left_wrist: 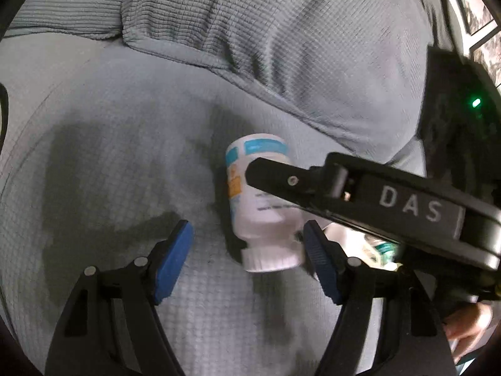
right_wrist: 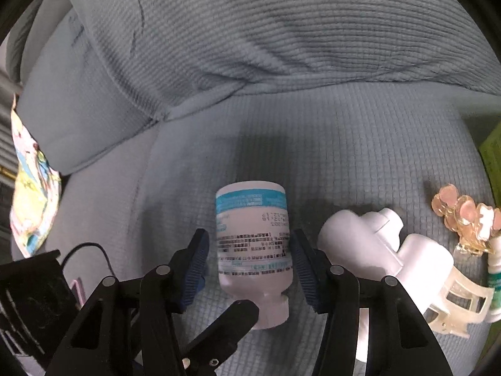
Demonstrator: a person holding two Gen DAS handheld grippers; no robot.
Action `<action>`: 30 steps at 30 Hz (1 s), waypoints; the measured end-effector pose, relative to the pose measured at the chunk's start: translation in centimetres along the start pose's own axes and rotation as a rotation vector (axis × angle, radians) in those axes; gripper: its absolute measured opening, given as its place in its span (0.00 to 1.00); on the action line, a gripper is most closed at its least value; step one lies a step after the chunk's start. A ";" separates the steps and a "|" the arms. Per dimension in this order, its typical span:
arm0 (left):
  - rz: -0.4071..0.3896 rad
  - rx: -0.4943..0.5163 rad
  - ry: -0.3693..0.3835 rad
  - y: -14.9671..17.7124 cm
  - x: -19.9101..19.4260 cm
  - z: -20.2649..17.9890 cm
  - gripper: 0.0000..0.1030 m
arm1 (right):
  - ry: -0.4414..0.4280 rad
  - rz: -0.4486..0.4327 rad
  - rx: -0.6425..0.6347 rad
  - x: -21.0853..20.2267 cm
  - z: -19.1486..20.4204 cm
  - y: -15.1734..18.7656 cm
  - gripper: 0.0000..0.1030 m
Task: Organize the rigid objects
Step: 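Move the right gripper back to the white bottle with blue label, then grasp the white bottle with blue label with the right gripper and lift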
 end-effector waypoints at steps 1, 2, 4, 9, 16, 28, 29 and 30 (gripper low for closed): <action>0.005 -0.002 0.003 -0.3 0.2 0.3 0.72 | 0.006 0.001 -0.010 0.2 0.2 0.1 0.55; 0.011 -0.020 0.029 -0.2 0.2 0.5 0.70 | 0.006 0.006 -0.018 0.2 0.1 0.1 0.55; 0.013 -0.052 0.053 0.0 -0.1 0.7 0.67 | 0.015 0.018 -0.038 0.7 0.4 0.2 0.55; 0.024 -0.047 0.089 0.8 -0.5 0.3 0.47 | -0.037 0.037 -0.068 2.0 0.5 0.9 0.55; 0.006 0.007 0.058 1.6 -2.8 -0.7 0.48 | -0.112 0.025 -0.044 1.4 0.3 1.9 0.55; -0.101 0.170 0.043 5.7 -9.2 -6.9 0.48 | -0.197 -0.142 -0.016 -5.6 -0.5 4.8 0.55; -0.102 0.178 0.053 5.9 -9.6 -7.3 0.48 | -0.198 -0.160 -0.014 -6.4 -0.6 5.1 0.55; -0.102 0.203 0.061 6.4 -9.8 -7.9 0.48 | -0.195 -0.174 -0.011 -7.1 -1.0 5.3 0.55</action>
Point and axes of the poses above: each gripper's, at about its wrist camera, not at the fingertips, and x roughly the way its jaws point, z to its left, y to its underside, the point moved 5 cm from there along x, roughly the way its jaws point
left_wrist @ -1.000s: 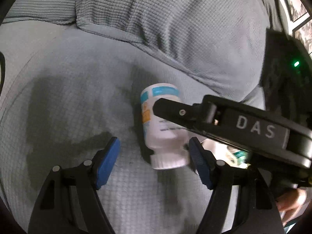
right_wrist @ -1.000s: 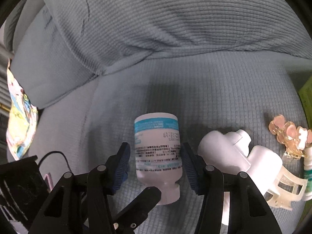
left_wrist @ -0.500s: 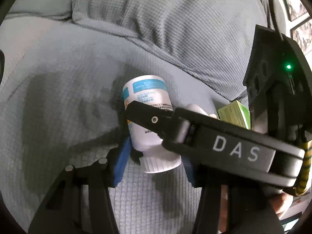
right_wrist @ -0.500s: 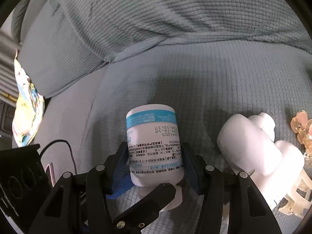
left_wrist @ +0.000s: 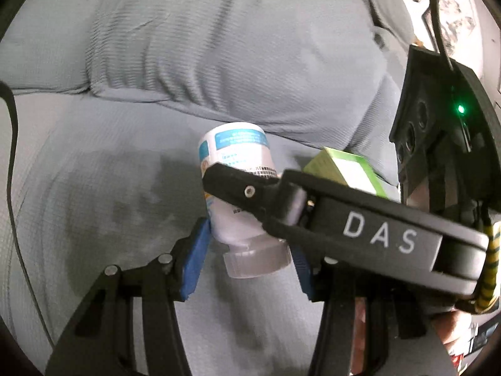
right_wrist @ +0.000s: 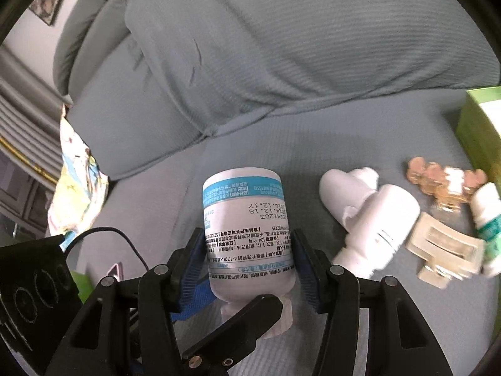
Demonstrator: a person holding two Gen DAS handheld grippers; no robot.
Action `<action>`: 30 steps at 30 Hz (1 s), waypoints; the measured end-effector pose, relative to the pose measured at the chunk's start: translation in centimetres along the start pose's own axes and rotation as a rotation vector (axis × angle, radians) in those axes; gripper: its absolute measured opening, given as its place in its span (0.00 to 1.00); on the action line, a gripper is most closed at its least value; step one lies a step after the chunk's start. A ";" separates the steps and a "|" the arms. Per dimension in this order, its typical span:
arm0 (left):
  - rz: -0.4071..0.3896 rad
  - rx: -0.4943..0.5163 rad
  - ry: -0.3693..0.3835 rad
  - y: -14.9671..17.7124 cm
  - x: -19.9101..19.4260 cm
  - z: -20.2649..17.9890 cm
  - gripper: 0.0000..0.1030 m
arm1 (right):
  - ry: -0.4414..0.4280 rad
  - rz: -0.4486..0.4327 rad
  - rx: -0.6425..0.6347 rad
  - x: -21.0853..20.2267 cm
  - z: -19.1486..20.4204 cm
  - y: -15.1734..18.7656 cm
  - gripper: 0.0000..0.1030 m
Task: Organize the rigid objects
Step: 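Grasp the white bottle with blue label with the right gripper and lift, then carry the white bottle into the green box with the right gripper and release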
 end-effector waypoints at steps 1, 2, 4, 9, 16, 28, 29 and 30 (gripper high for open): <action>0.000 0.017 0.005 0.2 -0.1 -0.7 0.48 | 0.006 -0.015 0.009 -0.9 -0.5 0.3 0.55; -0.002 0.053 0.007 0.9 -0.5 -1.8 0.48 | 0.012 -0.031 0.016 -1.5 -0.5 0.8 0.55; -0.010 0.106 0.002 1.2 0.1 -3.6 0.48 | 0.009 -0.056 0.019 -3.1 -1.4 2.1 0.55; 0.003 0.180 0.026 2.2 1.4 -7.6 0.48 | 0.007 -0.115 0.087 -6.6 -4.5 4.1 0.55; -0.020 0.203 0.089 1.5 2.1 -10.7 0.48 | 0.043 -0.176 0.124 -10.1 -6.9 4.4 0.55; -0.039 0.301 0.113 0.6 4.7 -15.1 0.48 | 0.041 -0.268 0.168 -14.3 -10.4 4.1 0.55; -0.038 0.303 0.117 0.6 4.9 -15.3 0.48 | 0.040 -0.272 0.171 -14.5 -10.7 4.1 0.55; -0.037 0.301 0.121 0.5 5.4 -15.4 0.48 | 0.040 -0.275 0.174 -14.5 -11.0 4.3 0.54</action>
Point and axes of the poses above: each gripper's, at about its wrist camera, not at the fingertips, and x roughly the way its jaws point, z to its left, y to its underside, the point moved 5 cm from there along x, roughly the way its jaws point
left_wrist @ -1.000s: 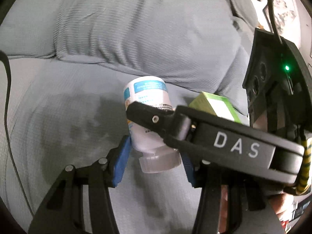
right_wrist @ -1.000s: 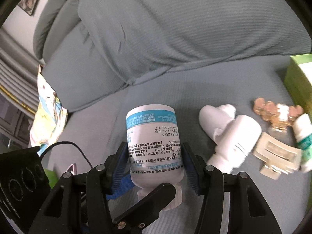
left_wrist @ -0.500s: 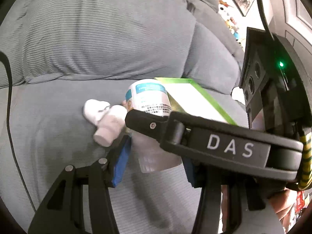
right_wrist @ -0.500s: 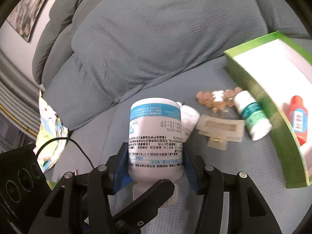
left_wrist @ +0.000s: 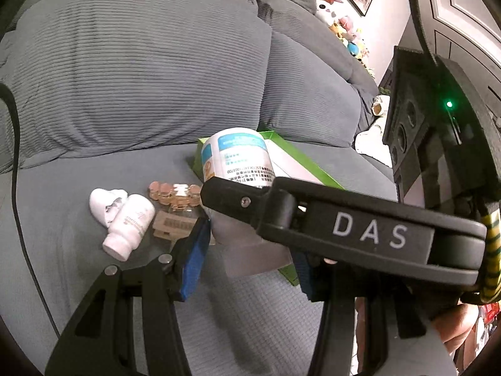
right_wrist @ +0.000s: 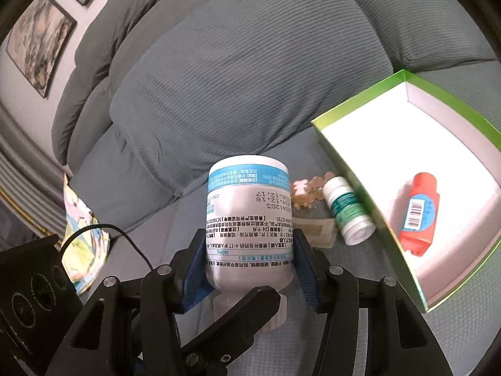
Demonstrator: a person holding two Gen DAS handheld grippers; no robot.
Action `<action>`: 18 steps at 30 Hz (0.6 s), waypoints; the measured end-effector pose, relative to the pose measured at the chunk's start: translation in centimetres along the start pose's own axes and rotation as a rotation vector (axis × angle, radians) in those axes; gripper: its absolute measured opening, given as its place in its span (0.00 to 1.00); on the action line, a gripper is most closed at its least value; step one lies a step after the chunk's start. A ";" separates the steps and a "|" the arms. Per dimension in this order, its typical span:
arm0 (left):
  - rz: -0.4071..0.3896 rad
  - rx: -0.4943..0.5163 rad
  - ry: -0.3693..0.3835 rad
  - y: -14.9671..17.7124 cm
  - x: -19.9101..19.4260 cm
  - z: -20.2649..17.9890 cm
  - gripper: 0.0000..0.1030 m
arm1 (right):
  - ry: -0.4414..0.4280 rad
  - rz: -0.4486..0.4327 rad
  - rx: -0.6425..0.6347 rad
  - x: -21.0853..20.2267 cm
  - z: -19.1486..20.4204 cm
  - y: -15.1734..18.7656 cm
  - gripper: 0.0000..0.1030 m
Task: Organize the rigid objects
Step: 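Carry the white bottle into the green box with the right gripper and release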
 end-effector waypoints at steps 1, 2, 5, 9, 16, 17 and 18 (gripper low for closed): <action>0.003 0.000 0.007 0.0 0.4 0.0 0.48 | 0.003 -0.004 0.005 -0.2 -0.2 -0.1 0.55; 0.004 0.002 0.011 0.2 0.5 -0.2 0.48 | 0.010 -0.009 0.010 -0.3 -0.4 -0.2 0.55; 0.010 0.018 0.019 0.0 1.0 -0.7 0.48 | 0.017 -0.015 0.018 -0.5 -1.1 -0.3 0.55; 0.018 0.037 0.031 -0.1 1.8 -1.7 0.48 | 0.014 -0.031 0.035 -1.0 -2.2 -0.8 0.55; 0.043 0.078 0.045 -0.6 4.1 -3.7 0.48 | 0.006 -0.054 0.083 -2.0 -5.1 -2.0 0.55; 0.046 0.084 0.051 -0.7 4.5 -4.0 0.48 | 0.006 -0.058 0.089 -2.1 -5.6 -2.1 0.55; 0.052 0.088 0.064 -0.7 4.9 -4.2 0.48 | 0.002 -0.062 0.093 -2.2 -6.1 -2.2 0.55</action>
Point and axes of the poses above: each gripper's, at about its wrist camera, not at the fingertips, and x roughly the way its jaws point, z to its left, y to its underside, the point moved 5 cm from there along x, roughly the way its jaws point
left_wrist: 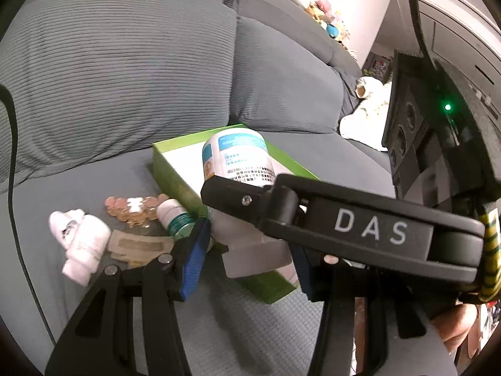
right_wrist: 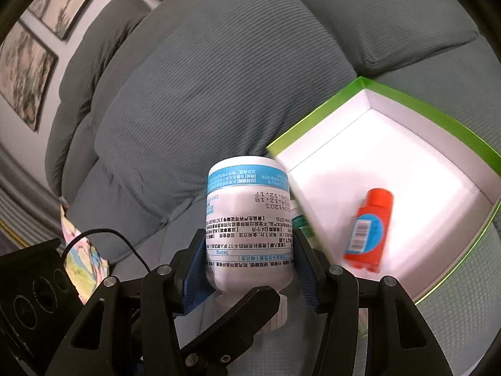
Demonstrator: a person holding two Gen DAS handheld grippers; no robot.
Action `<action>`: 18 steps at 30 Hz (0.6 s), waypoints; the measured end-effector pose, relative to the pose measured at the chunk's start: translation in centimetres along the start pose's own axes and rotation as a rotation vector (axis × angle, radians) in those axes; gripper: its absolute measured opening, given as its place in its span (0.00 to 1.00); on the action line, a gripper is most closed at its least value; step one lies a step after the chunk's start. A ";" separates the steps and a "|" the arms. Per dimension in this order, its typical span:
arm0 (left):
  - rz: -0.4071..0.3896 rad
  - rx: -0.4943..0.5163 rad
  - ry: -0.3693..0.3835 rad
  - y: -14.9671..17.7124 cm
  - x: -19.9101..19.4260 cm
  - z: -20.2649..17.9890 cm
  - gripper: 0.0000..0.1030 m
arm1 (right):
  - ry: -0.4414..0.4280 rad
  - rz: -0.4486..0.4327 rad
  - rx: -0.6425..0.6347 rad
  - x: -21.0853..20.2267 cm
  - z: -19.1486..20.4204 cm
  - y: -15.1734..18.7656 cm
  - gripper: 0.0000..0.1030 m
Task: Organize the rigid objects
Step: 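Carry the white bottle into the green box with the right gripper and release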
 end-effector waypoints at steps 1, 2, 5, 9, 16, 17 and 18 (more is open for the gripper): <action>0.011 0.002 0.015 0.0 0.5 -0.2 0.48 | -0.004 -0.002 0.002 0.0 -0.3 -0.1 0.54; 0.024 0.003 0.022 -0.1 1.0 -0.3 0.48 | -0.003 -0.003 0.010 0.0 -1.0 -0.3 0.54; 0.045 0.019 0.023 -0.8 2.4 -0.8 0.48 | 0.003 -0.003 0.040 0.1 -2.2 -0.9 0.54; 0.068 0.028 0.037 -1.4 4.3 -1.1 0.48 | 0.002 -0.010 0.084 0.5 -3.9 -2.2 0.54; 0.115 0.031 0.074 -1.5 6.9 -1.4 0.48 | 0.034 -0.011 0.147 1.0 -6.4 -3.1 0.55; 0.121 0.030 0.078 -1.4 7.2 -1.5 0.48 | 0.039 -0.011 0.157 1.0 -6.7 -3.1 0.55; 0.128 0.031 0.081 -1.4 7.5 -1.6 0.48 | 0.043 -0.010 0.166 1.0 -7.0 -3.1 0.54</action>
Point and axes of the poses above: each gripper's, at about its wrist camera, not at the fingertips, and x roughly the way its jaws point, z to its left, y to its underside, the point moved 5 cm from there along x, roughly the way its jaws point
